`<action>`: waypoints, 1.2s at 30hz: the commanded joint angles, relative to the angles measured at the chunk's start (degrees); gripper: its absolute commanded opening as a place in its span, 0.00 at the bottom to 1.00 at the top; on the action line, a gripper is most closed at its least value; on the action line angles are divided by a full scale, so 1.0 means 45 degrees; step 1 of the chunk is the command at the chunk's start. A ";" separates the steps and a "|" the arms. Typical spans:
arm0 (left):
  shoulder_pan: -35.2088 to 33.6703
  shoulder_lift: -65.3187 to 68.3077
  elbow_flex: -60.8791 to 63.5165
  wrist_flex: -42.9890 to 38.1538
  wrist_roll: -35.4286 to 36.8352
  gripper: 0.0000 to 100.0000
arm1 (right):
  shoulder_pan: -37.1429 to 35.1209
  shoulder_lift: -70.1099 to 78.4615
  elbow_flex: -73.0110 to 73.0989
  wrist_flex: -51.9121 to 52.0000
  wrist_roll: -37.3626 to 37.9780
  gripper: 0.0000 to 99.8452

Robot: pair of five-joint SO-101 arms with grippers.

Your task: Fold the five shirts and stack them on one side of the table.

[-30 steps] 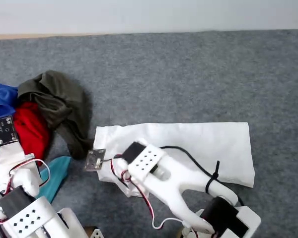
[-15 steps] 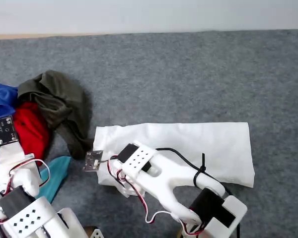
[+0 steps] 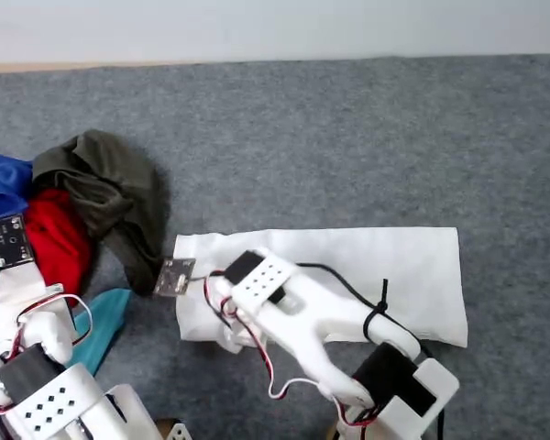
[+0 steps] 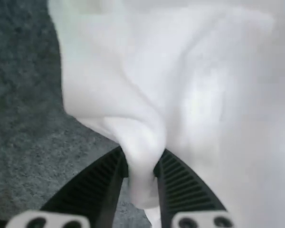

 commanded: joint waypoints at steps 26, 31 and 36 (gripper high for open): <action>0.0020 -0.0137 -0.0127 0.0098 0.0000 0.06 | 0.1748 0.1377 -0.3302 0.0049 0.0156 0.15; -0.0020 -0.0137 -0.0127 0.0117 0.0000 0.06 | 0.2432 0.2159 -0.4611 0.0459 0.0078 0.15; -0.0020 -0.0137 -0.0127 0.0117 0.0000 0.06 | 0.2452 0.1631 -0.5763 0.2471 0.0137 0.15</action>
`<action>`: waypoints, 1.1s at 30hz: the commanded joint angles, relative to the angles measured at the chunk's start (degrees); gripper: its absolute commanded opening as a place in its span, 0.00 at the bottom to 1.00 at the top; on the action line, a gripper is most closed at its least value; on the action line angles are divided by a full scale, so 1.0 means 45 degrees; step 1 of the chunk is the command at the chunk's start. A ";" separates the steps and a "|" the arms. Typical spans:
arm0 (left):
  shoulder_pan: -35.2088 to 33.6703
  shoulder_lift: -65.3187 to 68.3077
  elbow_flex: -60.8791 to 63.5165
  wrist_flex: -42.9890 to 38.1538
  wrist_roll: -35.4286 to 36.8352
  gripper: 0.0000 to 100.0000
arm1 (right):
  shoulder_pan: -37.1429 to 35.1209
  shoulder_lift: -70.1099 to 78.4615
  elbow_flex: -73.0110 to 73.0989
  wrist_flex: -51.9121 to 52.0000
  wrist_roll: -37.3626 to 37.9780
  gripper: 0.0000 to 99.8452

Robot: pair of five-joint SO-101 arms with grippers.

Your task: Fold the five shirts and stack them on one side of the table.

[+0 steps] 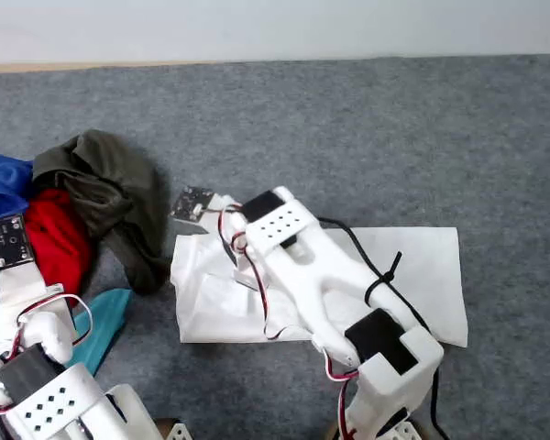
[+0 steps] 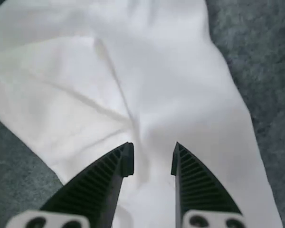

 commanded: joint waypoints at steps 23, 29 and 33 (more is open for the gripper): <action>-0.0020 -0.0137 -0.0127 0.0117 0.0000 0.06 | -0.2530 -0.2901 0.2559 0.0283 0.0000 0.19; -0.0020 -0.0137 -0.0088 0.0137 0.0000 0.06 | -0.2491 -0.2237 0.2930 -0.1827 0.0020 0.19; -0.0020 -0.0137 -0.0147 0.0332 0.0000 0.06 | -0.2139 -0.1182 0.2227 -0.2120 0.0020 0.19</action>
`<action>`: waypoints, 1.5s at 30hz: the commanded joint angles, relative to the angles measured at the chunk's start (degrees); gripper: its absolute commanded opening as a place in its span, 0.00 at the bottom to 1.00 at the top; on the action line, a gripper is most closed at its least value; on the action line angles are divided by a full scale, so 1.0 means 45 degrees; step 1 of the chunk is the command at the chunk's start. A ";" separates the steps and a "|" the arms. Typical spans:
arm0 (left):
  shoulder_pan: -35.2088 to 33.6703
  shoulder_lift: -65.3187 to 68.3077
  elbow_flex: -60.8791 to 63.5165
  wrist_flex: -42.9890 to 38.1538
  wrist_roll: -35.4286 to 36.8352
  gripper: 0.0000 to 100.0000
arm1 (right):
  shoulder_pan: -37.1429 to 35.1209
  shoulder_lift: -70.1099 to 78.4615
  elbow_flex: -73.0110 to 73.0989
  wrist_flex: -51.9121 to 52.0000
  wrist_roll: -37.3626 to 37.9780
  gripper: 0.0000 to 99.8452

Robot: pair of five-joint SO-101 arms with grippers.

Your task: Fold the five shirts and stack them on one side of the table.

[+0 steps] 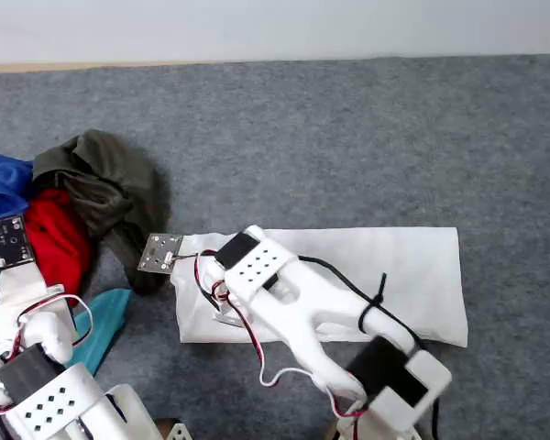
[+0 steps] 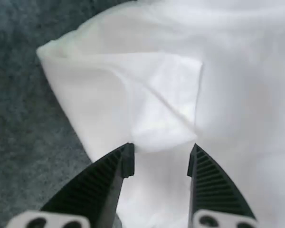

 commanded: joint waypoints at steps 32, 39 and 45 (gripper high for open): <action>0.0020 -0.0098 -0.1280 0.0313 0.0039 0.06 | 0.8430 -0.3448 -0.3927 0.5109 -0.1602 0.09; 0.0020 -0.0098 -0.1280 0.0860 0.0039 0.06 | 1.2044 -0.3585 -0.3692 0.6085 -0.1778 0.10; 0.0020 -0.0117 -0.1201 0.2012 0.0039 0.06 | 1.3529 -0.3565 -0.2305 0.5792 -0.3595 0.25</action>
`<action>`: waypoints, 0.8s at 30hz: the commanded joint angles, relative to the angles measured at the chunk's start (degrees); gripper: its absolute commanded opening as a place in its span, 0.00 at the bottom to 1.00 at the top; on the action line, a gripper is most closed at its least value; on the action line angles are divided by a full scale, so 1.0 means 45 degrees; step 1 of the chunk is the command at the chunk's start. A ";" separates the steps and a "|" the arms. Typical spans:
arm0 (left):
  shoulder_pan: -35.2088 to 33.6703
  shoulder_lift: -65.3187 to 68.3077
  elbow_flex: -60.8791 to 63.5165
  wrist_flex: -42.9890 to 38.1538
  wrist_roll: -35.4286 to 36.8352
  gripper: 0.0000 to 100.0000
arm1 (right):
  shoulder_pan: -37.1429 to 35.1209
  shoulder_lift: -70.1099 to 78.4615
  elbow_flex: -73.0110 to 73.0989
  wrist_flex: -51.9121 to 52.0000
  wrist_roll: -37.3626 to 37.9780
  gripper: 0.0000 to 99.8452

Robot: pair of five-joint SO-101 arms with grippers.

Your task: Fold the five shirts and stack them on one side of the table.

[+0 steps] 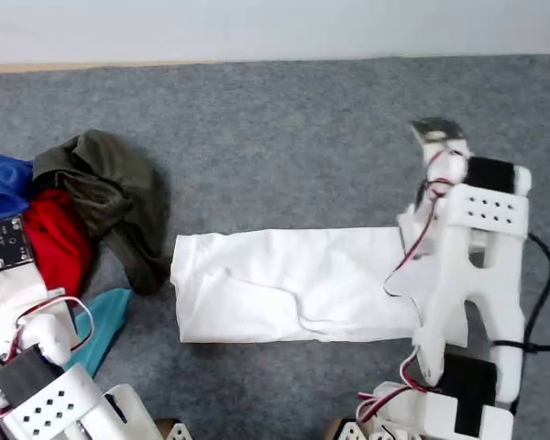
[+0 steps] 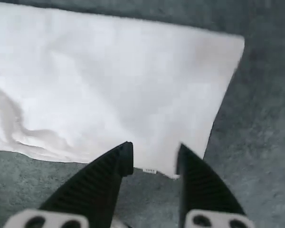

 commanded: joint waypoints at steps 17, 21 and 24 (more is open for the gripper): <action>-0.0039 -0.0137 -0.0518 0.1543 -0.0039 0.06 | 0.2002 -0.0537 0.4845 -0.5167 -0.0215 0.22; -0.0039 -0.0137 -0.0498 0.1524 -0.0039 0.06 | 0.2061 -0.0518 0.5236 -0.5968 -0.0156 0.22; -0.0039 -0.0137 -0.0459 0.1524 -0.0039 0.06 | 0.2061 -0.0479 0.5451 -0.6593 -0.0156 0.22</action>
